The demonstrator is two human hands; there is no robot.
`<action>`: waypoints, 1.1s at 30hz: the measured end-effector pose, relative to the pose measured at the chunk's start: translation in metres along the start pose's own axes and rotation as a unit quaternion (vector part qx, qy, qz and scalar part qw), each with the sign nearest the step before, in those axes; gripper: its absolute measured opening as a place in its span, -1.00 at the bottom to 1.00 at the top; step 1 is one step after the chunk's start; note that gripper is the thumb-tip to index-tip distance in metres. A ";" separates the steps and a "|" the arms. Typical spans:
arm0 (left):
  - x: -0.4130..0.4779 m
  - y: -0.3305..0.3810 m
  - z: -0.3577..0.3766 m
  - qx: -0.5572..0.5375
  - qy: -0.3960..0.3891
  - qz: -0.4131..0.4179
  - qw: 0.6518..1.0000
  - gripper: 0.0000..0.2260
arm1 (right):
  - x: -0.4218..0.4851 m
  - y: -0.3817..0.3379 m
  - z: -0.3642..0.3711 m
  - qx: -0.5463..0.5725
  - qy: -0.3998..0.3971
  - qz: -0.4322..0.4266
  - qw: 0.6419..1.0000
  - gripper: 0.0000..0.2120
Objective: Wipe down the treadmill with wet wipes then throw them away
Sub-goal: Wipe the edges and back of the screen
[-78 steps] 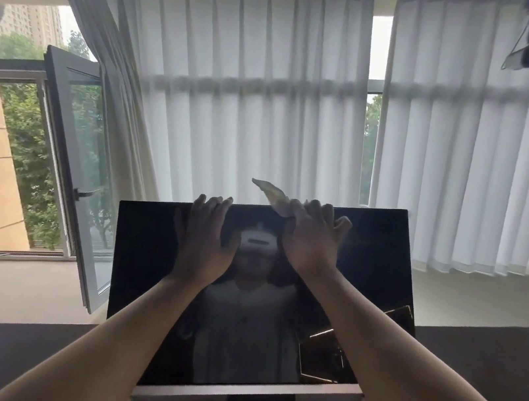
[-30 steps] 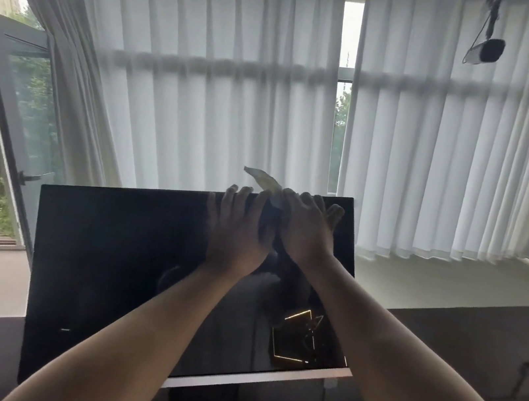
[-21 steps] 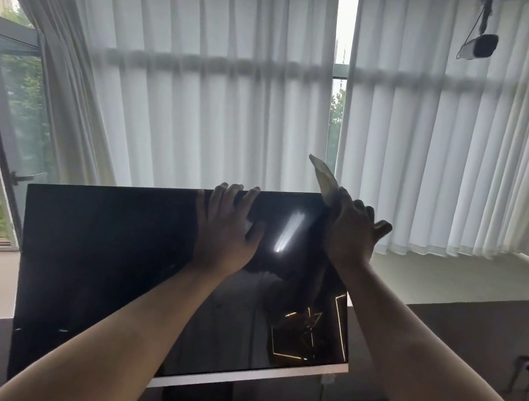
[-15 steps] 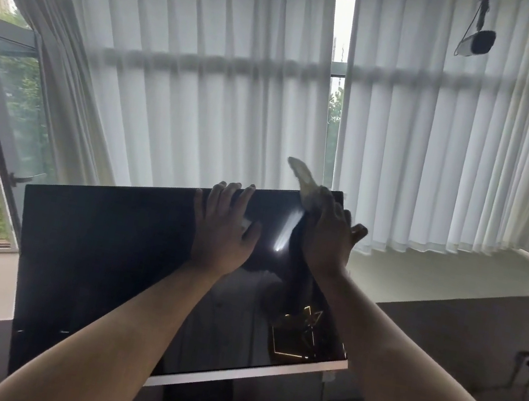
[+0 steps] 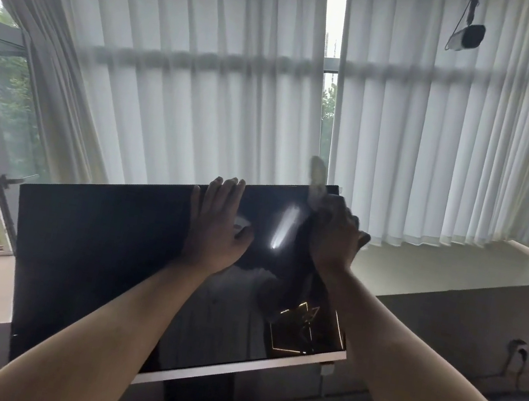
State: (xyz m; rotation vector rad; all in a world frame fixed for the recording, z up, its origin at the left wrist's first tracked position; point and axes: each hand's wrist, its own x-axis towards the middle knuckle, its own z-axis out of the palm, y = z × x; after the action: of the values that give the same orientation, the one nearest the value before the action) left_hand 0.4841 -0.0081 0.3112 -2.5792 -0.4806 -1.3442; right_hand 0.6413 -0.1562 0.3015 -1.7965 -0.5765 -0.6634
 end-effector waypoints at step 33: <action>-0.052 -0.024 -0.008 0.033 0.041 -0.094 0.994 -0.13 | -0.083 -0.048 0.034 0.040 -0.189 -0.269 0.944 -0.61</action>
State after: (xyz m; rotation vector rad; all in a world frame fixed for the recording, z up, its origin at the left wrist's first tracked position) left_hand 0.4411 0.0014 0.2738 -2.4666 -0.7558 -1.4600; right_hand 0.5543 -0.1154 0.2686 -1.7022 -1.3674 -0.6420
